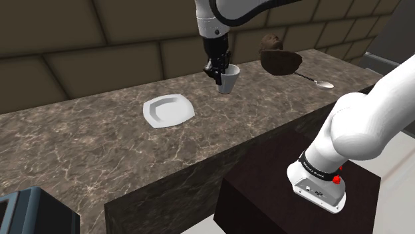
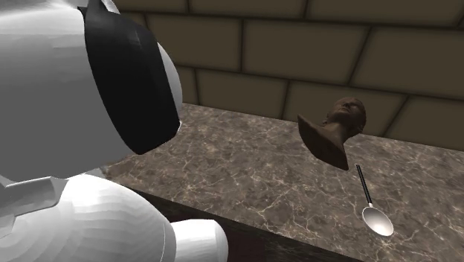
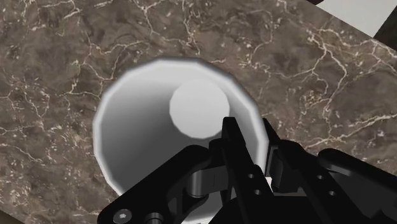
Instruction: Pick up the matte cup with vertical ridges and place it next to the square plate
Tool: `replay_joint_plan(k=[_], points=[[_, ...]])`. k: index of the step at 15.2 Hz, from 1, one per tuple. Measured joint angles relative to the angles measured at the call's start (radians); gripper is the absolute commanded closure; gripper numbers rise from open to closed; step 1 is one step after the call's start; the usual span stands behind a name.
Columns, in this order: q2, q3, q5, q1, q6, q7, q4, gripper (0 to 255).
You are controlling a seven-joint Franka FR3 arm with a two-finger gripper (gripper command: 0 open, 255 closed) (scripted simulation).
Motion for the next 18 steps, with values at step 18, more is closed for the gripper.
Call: replay_joint_plan(k=[18], points=[[0.142, 0.211, 0.063, 0.134, -0.009, 0.336, 0.117, 255]])
